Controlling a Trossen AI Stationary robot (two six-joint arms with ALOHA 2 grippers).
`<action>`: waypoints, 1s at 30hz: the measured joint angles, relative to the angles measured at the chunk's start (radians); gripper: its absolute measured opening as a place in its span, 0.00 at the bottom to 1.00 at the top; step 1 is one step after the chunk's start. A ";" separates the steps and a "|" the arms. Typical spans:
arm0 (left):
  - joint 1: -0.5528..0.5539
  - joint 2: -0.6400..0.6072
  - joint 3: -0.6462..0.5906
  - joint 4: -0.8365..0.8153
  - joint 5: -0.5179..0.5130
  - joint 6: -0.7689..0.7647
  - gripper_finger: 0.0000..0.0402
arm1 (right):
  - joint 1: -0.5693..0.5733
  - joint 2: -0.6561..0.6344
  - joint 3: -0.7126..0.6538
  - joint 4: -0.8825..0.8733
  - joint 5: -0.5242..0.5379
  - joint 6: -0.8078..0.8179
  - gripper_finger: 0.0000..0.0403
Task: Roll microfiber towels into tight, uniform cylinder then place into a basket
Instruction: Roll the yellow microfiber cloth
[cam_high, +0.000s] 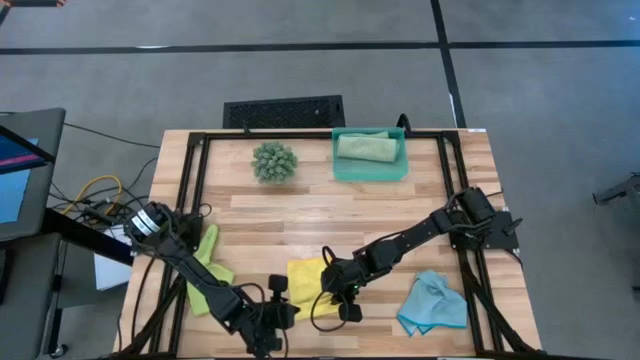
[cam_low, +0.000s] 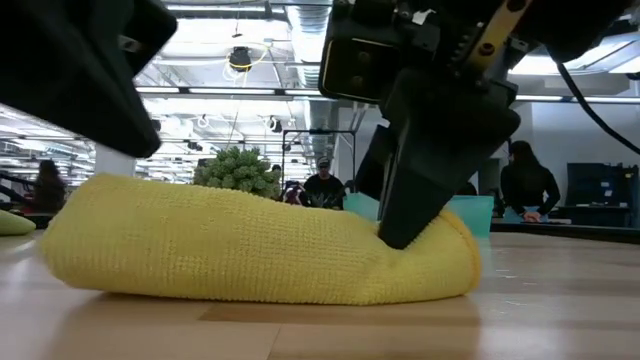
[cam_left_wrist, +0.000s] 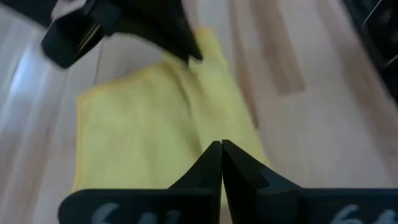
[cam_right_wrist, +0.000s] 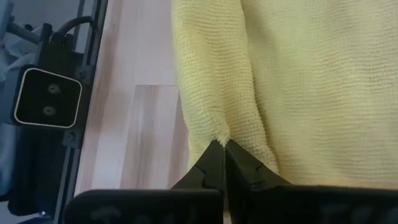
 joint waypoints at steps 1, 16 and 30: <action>0.006 0.000 0.000 0.023 0.013 0.017 0.00 | 0.000 0.000 0.000 -0.001 0.002 0.000 0.03; 0.074 0.001 -0.112 0.181 0.184 -0.048 0.00 | -0.009 0.000 0.000 -0.032 0.007 0.001 0.03; 0.077 0.001 -0.150 0.172 0.261 -0.165 0.00 | -0.020 0.000 0.000 -0.041 0.081 -0.080 0.22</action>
